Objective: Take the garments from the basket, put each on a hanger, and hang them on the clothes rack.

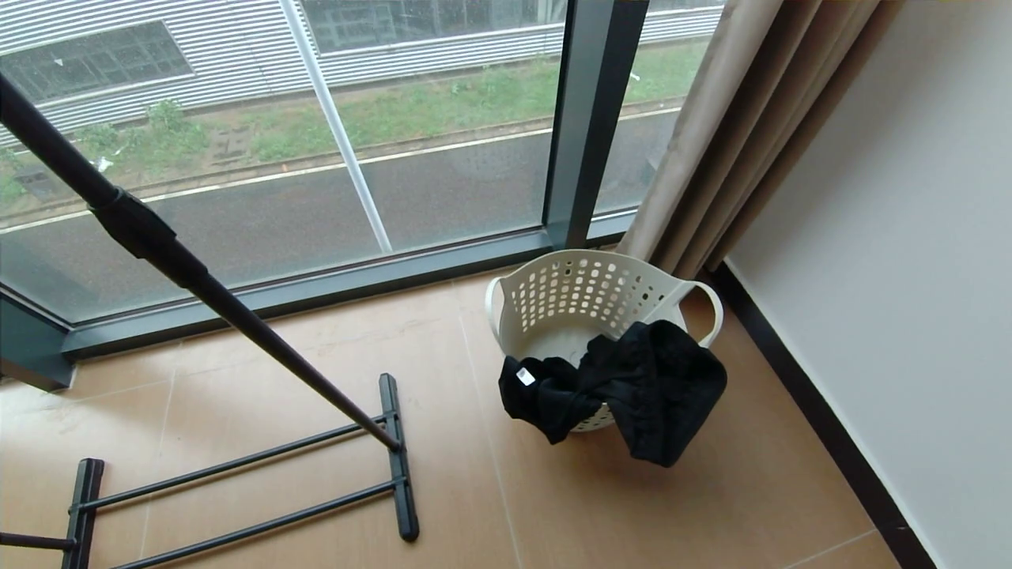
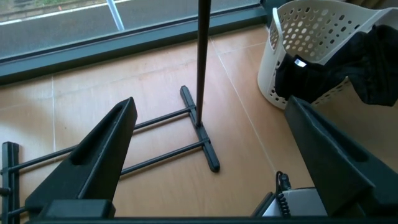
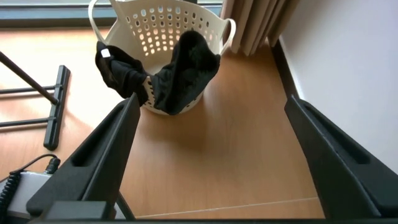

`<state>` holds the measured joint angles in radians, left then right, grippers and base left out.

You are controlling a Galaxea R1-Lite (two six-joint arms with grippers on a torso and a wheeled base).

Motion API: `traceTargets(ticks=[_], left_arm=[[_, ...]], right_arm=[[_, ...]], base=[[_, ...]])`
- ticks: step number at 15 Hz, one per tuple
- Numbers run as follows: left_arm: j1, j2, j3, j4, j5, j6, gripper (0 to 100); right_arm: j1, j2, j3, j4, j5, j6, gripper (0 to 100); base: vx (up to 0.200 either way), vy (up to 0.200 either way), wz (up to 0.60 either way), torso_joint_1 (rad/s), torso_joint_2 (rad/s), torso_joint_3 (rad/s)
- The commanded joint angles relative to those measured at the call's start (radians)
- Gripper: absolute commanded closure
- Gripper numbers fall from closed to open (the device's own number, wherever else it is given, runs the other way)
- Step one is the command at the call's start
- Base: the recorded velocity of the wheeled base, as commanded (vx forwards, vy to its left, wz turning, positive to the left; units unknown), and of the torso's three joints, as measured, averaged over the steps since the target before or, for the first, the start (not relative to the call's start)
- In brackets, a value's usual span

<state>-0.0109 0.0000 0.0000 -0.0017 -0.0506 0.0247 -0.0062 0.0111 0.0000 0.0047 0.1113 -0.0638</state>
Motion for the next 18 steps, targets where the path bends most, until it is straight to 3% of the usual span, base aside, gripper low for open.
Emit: traceTargets(ticks=[1, 11, 15, 18], left_arm=[[0.0, 0.0, 0.0, 0.0, 0.0, 0.0, 0], [0.0, 0.0, 0.0, 0.0, 0.006, 0.001, 0], [0.0, 0.0, 0.0, 0.0, 0.006, 0.0, 0], [0.0, 0.0, 0.0, 0.0, 0.006, 0.0, 0]], right_arm=[[0.0, 0.0, 0.0, 0.0, 0.001, -0.001, 0], [0.0, 0.004, -0.002, 0.005, -0.001, -0.002, 0], [0.0, 0.205, -0.017, 0.008, 0.002, -0.04, 0], [0.041, 0.53, -0.146, -0.095, 0.004, -0.103, 0]], base=[[0.0, 0.0, 0.0, 0.002, 0.0, -0.203], [0.0, 0.0, 0.0, 0.003, 0.0, -0.195], [0.0, 0.0, 0.0, 0.0, 0.0, -0.036], [0.0, 0.0, 0.0, 0.0, 0.0, 0.0]])
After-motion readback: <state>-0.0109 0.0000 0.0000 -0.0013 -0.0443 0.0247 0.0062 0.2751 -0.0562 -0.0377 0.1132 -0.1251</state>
